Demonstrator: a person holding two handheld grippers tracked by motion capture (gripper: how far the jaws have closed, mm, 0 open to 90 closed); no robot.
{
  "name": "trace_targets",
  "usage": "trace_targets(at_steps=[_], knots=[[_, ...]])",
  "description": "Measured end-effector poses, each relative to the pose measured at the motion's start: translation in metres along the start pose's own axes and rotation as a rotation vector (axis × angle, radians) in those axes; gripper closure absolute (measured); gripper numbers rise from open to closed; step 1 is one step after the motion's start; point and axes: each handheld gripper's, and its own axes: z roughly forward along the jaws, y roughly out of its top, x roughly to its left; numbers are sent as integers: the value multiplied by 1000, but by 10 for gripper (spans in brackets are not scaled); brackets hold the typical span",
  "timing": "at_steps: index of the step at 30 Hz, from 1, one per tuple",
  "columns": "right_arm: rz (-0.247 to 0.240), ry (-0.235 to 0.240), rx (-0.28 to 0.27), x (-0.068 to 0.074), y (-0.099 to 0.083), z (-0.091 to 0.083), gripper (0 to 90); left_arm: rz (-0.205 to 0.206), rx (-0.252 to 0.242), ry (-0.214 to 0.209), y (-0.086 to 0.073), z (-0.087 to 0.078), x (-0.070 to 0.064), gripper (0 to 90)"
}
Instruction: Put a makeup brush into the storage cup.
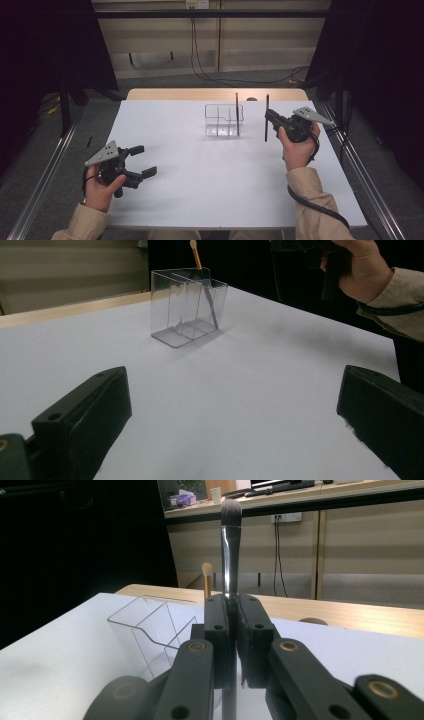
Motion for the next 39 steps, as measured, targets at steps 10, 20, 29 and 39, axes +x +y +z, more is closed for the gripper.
trace_targets(at_steps=[10,20,29,39], knots=[[0,12,-19,3,5,5,844,0,0,-2,0,0,0,9],[-10,26,-39,7,9,12,844,-3,2,-5,0,0,0,9],[-10,37,-54,9,15,18,844,-4,0,-4,-1,0,0,9],[-1,43,-72,12,22,24,844,-5,0,-8,-2,1,0,9]])
